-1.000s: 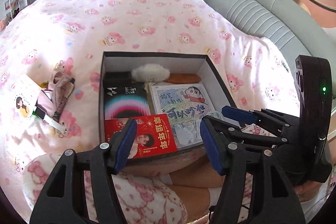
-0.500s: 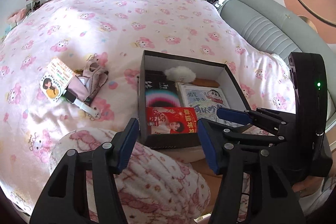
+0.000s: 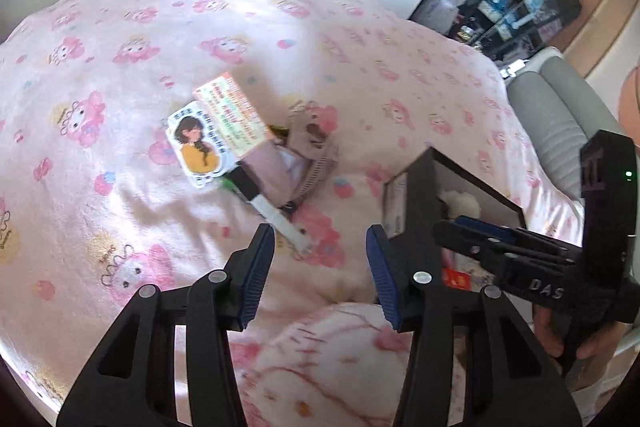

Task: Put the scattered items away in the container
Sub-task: 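Reach the right gripper toward the white watch band and mask strap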

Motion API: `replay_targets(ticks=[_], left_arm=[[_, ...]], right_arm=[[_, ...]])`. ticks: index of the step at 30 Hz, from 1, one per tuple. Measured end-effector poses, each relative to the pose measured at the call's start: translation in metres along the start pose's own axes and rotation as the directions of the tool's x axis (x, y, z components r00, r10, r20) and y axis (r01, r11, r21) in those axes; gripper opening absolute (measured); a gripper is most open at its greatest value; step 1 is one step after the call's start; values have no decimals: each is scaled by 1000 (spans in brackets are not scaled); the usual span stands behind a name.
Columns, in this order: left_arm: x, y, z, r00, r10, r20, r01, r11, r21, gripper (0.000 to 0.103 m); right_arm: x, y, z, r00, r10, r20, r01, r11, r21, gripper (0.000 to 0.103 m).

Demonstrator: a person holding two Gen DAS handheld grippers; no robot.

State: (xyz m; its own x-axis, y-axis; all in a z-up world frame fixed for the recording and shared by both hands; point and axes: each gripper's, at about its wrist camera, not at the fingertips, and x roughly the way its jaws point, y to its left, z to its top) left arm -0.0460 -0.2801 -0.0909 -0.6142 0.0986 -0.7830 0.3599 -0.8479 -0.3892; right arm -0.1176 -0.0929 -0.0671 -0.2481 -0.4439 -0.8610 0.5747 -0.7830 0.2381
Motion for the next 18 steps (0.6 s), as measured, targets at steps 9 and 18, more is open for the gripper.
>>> replay_targets(ticks=[9,18], left_arm=[[88,64,17,983,-12,-183,-13,991,-131,34],[160,73,36,932,-176,-317,108,969,-222,34]], right_arm=[[110,22,33,969,32,-243,-57,994,-93,36],[176,27,35,910,43,-412,-92,991,-101,40]])
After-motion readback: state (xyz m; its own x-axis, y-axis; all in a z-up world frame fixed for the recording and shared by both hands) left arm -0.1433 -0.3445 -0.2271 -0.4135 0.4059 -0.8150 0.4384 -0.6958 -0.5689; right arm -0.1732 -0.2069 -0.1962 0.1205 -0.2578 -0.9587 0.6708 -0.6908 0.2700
